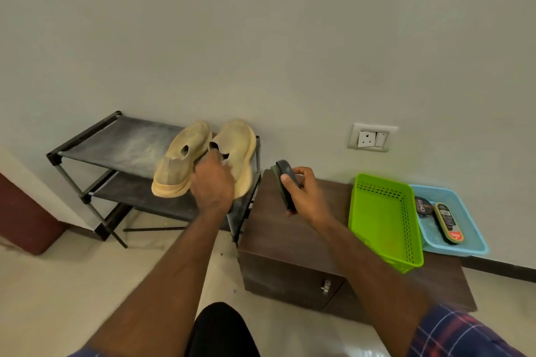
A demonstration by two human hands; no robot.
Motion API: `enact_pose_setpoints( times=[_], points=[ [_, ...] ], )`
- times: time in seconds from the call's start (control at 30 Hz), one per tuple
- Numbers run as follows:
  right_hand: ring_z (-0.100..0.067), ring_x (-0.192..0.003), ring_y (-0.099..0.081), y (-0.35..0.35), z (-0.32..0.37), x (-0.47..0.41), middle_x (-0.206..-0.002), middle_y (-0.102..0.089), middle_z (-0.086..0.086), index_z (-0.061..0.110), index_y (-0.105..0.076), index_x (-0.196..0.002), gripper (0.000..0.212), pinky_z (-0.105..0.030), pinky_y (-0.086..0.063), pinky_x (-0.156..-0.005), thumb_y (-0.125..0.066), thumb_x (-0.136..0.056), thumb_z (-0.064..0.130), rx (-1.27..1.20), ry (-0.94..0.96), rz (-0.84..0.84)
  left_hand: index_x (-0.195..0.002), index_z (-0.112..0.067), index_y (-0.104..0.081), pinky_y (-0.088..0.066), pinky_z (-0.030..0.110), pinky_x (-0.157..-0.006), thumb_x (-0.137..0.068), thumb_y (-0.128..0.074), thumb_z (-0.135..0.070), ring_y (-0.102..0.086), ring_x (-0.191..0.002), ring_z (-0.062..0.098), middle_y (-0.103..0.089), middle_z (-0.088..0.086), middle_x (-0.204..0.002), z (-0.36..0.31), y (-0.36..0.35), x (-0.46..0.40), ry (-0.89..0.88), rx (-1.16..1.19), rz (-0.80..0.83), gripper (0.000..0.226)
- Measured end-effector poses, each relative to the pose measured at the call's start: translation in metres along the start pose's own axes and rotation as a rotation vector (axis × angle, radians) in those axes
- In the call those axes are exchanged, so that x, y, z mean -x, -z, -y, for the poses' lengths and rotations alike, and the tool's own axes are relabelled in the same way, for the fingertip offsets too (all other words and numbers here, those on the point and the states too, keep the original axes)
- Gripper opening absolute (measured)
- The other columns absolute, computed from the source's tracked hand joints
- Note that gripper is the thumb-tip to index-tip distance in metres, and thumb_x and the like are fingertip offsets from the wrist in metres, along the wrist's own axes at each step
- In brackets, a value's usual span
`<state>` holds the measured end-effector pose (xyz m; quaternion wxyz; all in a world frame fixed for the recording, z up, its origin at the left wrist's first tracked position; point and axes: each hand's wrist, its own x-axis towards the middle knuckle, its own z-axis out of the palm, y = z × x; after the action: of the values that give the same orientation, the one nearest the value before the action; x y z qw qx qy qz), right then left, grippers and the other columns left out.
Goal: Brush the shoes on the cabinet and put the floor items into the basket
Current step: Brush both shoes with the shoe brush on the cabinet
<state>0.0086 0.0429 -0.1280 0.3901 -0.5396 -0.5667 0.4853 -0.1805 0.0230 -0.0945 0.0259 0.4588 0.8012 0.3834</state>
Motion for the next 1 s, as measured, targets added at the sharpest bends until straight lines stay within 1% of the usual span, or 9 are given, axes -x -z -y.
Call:
enact_pose_setpoints(
  times=[0.17, 0.27, 0.37, 0.47, 0.57, 0.67, 0.8, 0.9, 1.0],
  points=[
    [-0.026, -0.092, -0.065, 0.024, -0.01, 0.015, -0.112, -0.057, -0.006, 0.026, -0.04, -0.129, 0.031, -0.032, -0.053, -0.052, -0.05, -0.103, 0.038, -0.131, -0.011, -0.154, -0.107, -0.011, -0.066, -0.043, 0.038, -0.071, -0.092, -0.072, -0.03, -0.066, -0.094, 0.038, -0.074, 0.015, -0.097, -0.037, -0.019, 0.059, -0.048, 0.292, 0.027, 0.024],
    [-0.026, -0.09, -0.064, 0.042, -0.033, 0.026, -0.118, -0.057, -0.01, 0.028, -0.042, -0.127, 0.029, -0.04, -0.056, -0.057, -0.051, -0.101, 0.038, -0.103, -0.006, -0.232, -0.097, -0.009, -0.065, -0.04, 0.038, -0.07, -0.089, -0.074, -0.026, -0.065, -0.091, 0.037, -0.07, 0.012, -0.092, -0.033, -0.049, 0.09, 0.009, 0.352, 0.096, 0.02],
    [-0.03, -0.112, -0.06, 0.051, -0.067, 0.033, -0.126, -0.057, -0.008, 0.034, -0.041, -0.132, 0.048, -0.055, -0.053, -0.092, -0.052, -0.088, 0.051, 0.031, -0.004, -0.195, -0.094, -0.008, -0.064, -0.04, 0.034, -0.072, -0.089, -0.075, -0.023, -0.06, -0.09, 0.031, -0.063, 0.008, -0.094, -0.023, -0.08, 0.116, 0.047, 0.343, 0.165, 0.019],
    [-0.026, -0.125, -0.049, 0.054, -0.109, 0.034, -0.136, -0.05, -0.012, 0.014, -0.039, -0.143, 0.056, -0.041, -0.04, -0.108, -0.053, -0.092, 0.033, 0.244, 0.032, -0.09, -0.101, -0.007, -0.067, -0.034, 0.028, -0.075, -0.089, -0.075, -0.021, -0.056, -0.093, 0.024, -0.06, 0.009, -0.104, -0.015, -0.11, 0.141, 0.078, 0.297, 0.239, 0.02],
    [-0.025, -0.129, -0.044, 0.059, -0.132, 0.031, -0.14, -0.045, -0.011, 0.015, -0.035, -0.147, 0.055, -0.032, -0.034, -0.107, -0.055, -0.096, 0.023, 0.346, 0.056, -0.067, -0.095, -0.01, -0.065, -0.039, 0.03, -0.074, -0.088, -0.076, -0.02, -0.056, -0.089, 0.022, -0.061, 0.008, -0.102, -0.009, -0.132, 0.154, 0.096, 0.284, 0.26, 0.017],
    [-0.024, -0.13, -0.043, 0.066, -0.145, 0.024, -0.143, -0.041, -0.011, 0.016, -0.033, -0.148, 0.058, -0.023, -0.032, -0.104, -0.059, -0.096, 0.022, 0.366, 0.065, -0.064, -0.09, -0.016, -0.061, -0.055, 0.04, -0.072, -0.085, -0.079, -0.017, -0.064, -0.084, 0.021, -0.067, 0.002, -0.092, -0.007, -0.146, 0.159, 0.148, 0.35, 0.297, 0.019],
    [-0.023, -0.124, -0.046, 0.068, -0.153, 0.029, -0.142, -0.039, -0.012, 0.012, -0.029, -0.15, 0.061, -0.014, -0.032, -0.093, -0.058, -0.098, 0.025, 0.417, 0.108, -0.102, -0.103, -0.017, -0.06, -0.054, 0.022, -0.067, -0.08, -0.085, -0.015, -0.065, -0.078, 0.004, -0.067, -0.01, -0.089, -0.01, -0.159, 0.163, 0.251, 0.49, 0.293, 0.034],
    [-0.028, -0.125, -0.047, 0.06, -0.155, 0.028, -0.14, -0.038, -0.014, 0.009, -0.026, -0.151, 0.064, -0.028, -0.042, -0.098, -0.057, -0.098, 0.027, 0.459, 0.121, -0.131, -0.115, -0.015, -0.061, -0.058, 0.019, -0.069, -0.081, -0.086, -0.022, -0.07, -0.085, 0.004, -0.069, -0.01, -0.094, -0.003, -0.172, 0.158, 0.396, 0.59, 0.274, 0.043],
    [-0.03, -0.119, -0.051, 0.05, -0.148, 0.026, -0.137, -0.04, -0.015, 0.01, -0.028, -0.15, 0.064, -0.038, -0.048, -0.096, -0.059, -0.096, 0.026, 0.525, 0.145, -0.171, -0.086, -0.006, -0.073, -0.058, 0.033, -0.065, -0.093, -0.073, -0.03, -0.071, -0.074, 0.015, -0.071, 0.0, -0.077, 0.005, -0.183, 0.147, 0.445, 0.551, 0.322, 0.025]
  ],
)
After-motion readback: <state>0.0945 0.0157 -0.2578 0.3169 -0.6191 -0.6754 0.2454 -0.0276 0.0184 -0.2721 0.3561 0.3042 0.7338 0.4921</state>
